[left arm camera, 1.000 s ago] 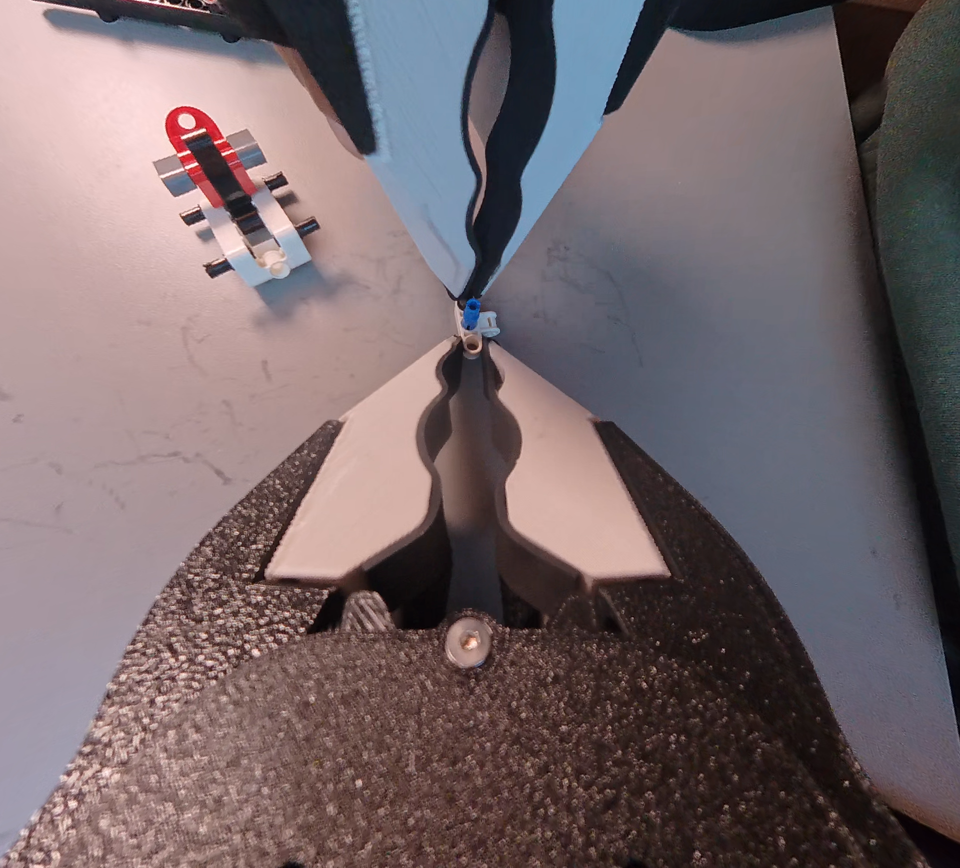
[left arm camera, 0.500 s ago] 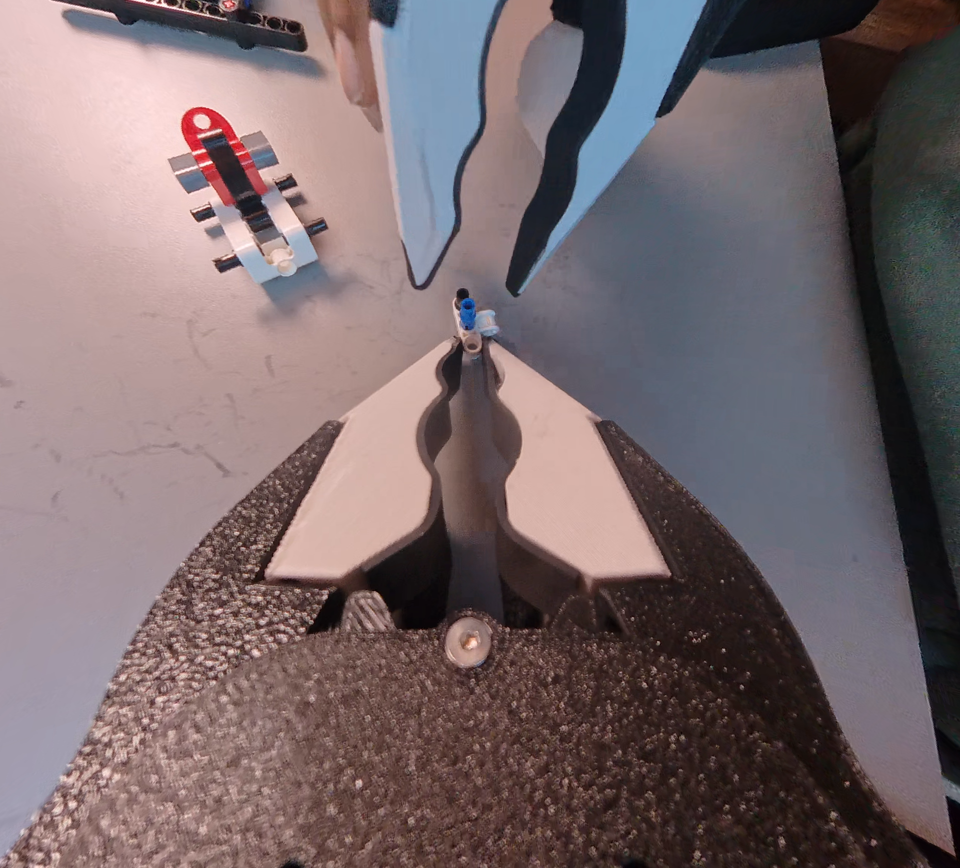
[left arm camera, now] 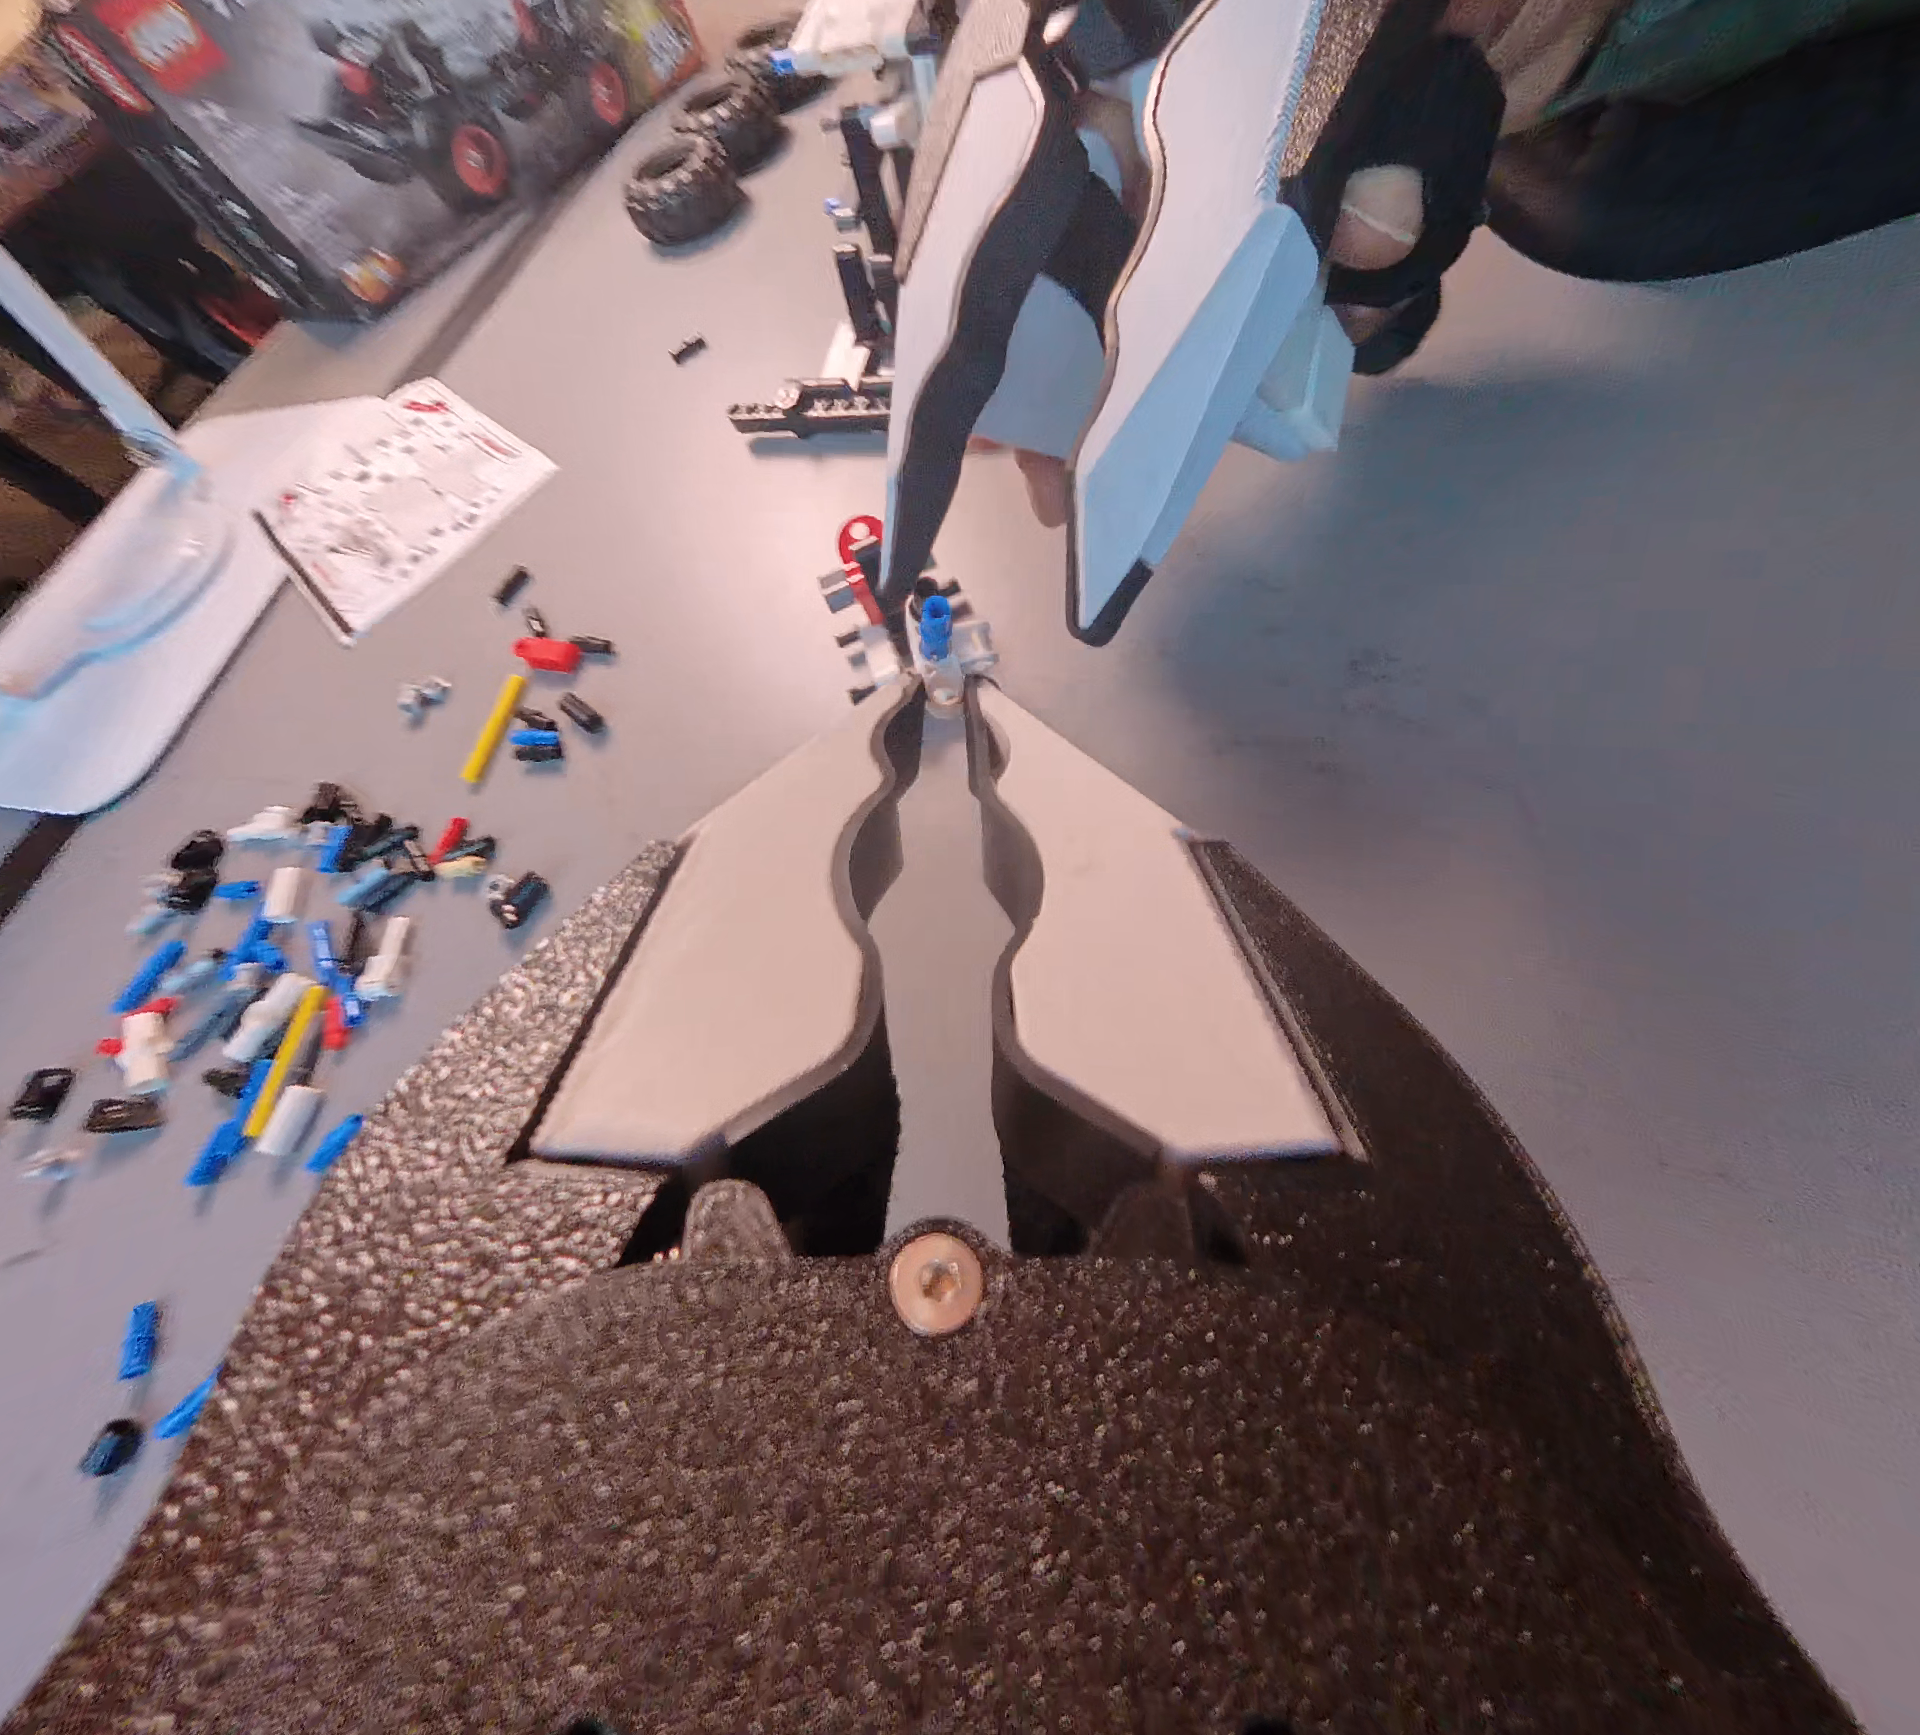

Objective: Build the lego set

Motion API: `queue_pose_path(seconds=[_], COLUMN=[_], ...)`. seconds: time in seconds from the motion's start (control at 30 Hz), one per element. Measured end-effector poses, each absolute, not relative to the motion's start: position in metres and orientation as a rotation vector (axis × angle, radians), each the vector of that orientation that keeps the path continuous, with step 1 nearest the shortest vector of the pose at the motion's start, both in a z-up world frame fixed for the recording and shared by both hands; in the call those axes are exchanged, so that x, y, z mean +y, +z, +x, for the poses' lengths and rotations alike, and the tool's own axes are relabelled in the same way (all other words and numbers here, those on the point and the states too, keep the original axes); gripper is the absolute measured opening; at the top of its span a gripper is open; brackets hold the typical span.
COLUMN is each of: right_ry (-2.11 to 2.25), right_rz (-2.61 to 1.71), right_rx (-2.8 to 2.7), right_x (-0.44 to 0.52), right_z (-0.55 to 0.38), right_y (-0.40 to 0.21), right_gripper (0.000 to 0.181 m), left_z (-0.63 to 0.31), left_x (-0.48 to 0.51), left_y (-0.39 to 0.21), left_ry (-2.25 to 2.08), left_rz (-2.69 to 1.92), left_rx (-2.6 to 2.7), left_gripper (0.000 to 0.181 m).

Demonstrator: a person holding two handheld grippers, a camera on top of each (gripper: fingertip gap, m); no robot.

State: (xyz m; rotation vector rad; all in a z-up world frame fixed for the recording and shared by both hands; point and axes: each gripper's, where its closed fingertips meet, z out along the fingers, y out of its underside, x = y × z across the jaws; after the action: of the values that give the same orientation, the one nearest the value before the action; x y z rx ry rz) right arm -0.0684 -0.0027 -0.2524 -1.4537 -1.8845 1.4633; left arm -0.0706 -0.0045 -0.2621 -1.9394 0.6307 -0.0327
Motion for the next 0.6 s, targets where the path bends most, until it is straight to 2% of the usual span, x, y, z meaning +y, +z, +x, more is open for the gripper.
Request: queue_pose_path(seconds=[0.23, 0.4, 0.6], right_ry=[1.836, 1.861, 1.860], right_rz=[-1.550, -1.511, -1.406], right_rx=[-1.688, -1.686, -1.725], right_x=[-0.012, -0.016, -0.014], right_z=[-0.082, -0.078, -0.071], right_y=[-0.227, -0.224, -0.223], right_gripper=[0.048, 0.029, 0.024], left_z=[-0.075, -0.066, -0.059], left_x=[-0.001, 0.001, 0.001], left_y=[-0.237, -0.237, -0.236], left_ry=[0.232, 0.340, 0.251], left_rz=[-1.790, -1.753, -1.737], left_rx=[0.661, 0.739, 0.720], left_gripper=[0.007, 0.007, 0.007])
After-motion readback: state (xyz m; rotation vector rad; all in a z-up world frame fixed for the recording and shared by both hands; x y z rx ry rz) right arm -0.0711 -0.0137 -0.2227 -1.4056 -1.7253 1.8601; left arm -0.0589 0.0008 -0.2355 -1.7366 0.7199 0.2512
